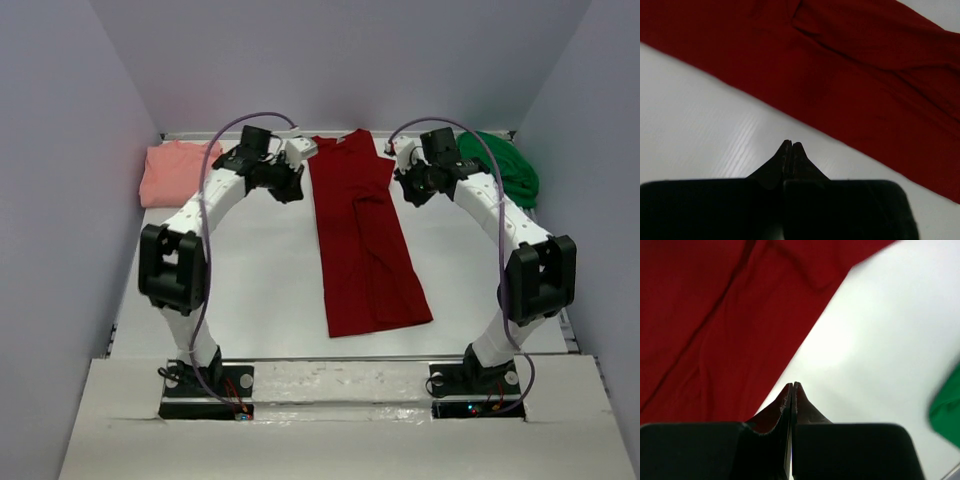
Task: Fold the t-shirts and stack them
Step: Rotate the tshirt 90 degrees
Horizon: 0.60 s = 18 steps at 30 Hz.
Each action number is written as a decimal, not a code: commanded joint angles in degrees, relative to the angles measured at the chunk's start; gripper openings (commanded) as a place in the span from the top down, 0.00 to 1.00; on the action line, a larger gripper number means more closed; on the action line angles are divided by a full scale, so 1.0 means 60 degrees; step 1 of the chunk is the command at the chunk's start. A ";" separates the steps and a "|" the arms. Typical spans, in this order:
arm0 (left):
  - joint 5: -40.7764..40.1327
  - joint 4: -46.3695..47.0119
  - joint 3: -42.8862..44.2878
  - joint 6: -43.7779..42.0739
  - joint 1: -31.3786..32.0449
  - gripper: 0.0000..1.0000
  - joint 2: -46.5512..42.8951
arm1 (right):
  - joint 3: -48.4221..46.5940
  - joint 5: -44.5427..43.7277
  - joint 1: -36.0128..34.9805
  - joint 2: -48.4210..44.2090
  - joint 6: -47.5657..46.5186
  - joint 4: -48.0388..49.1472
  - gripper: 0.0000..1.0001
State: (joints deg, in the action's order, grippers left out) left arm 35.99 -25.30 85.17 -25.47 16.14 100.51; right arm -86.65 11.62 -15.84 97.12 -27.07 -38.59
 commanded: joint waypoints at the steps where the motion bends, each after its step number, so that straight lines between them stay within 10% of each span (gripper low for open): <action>1: 0.0345 -0.0148 0.1915 0.0041 0.1087 1.00 0.1655 | 0.1284 0.0318 0.0017 -0.0351 0.0453 -0.0380 1.00; 18: -0.0709 -0.0163 0.3984 0.0906 0.3052 1.00 0.4576 | 0.0291 0.3028 0.0017 0.1596 0.0352 -0.2211 1.00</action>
State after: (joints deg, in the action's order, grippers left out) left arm 33.54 -27.33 106.65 -21.37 33.28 129.05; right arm -82.46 24.62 -15.18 106.83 -24.12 -48.95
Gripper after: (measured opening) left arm 0.010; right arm 0.009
